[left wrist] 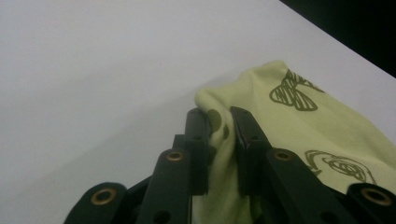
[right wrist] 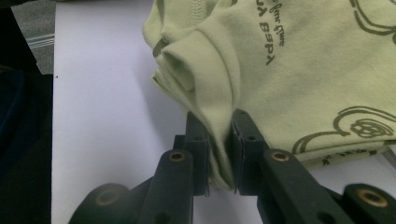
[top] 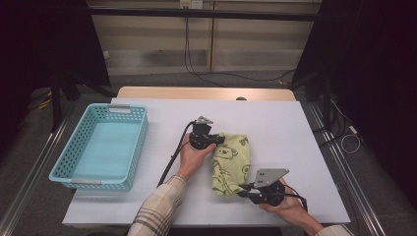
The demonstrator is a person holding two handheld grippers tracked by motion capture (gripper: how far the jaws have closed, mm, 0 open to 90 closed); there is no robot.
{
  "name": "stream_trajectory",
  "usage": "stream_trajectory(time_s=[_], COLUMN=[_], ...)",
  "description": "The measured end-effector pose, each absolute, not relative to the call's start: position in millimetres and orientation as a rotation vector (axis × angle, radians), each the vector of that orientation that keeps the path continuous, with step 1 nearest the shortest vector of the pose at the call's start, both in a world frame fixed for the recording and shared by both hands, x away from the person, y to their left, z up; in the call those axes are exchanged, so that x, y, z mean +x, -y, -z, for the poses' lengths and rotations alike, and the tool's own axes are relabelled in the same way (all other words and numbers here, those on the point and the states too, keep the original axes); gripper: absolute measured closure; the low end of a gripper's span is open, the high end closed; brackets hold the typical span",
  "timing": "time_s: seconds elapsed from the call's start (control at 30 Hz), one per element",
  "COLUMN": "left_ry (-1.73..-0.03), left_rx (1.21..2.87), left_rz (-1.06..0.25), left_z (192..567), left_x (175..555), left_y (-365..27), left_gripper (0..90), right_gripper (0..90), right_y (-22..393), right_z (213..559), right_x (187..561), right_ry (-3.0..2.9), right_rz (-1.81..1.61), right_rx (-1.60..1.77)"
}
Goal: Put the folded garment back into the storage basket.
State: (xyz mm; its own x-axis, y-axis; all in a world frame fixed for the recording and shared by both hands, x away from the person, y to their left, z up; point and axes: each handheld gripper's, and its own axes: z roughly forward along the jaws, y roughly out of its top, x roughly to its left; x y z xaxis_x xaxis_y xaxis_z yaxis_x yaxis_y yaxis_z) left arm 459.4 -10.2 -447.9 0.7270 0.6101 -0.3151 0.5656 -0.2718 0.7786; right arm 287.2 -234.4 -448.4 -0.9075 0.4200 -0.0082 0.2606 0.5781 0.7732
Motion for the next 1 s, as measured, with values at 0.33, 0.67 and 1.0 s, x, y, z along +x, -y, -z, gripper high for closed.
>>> stream_trajectory(time_s=[0.33, 0.67, 1.0], left_ry=[-0.885, -0.881, -0.870], left_rx=[1.936, 1.902, 1.896], left_rz=[-0.089, -0.104, -0.141], left_z=[438, 430, 418], left_x=[458, 458, 457], left_y=[5, 1, -5], left_gripper=[78.2, 78.2, 78.2], right_gripper=[79.4, 79.4, 79.4], right_y=[236, 236, 234], right_z=[442, 436, 430], right_x=[287, 288, 288], right_ry=[-2.580, -2.534, -2.500], right_rz=[-1.272, -1.320, -1.370], right_rx=[0.569, 0.568, 0.562])
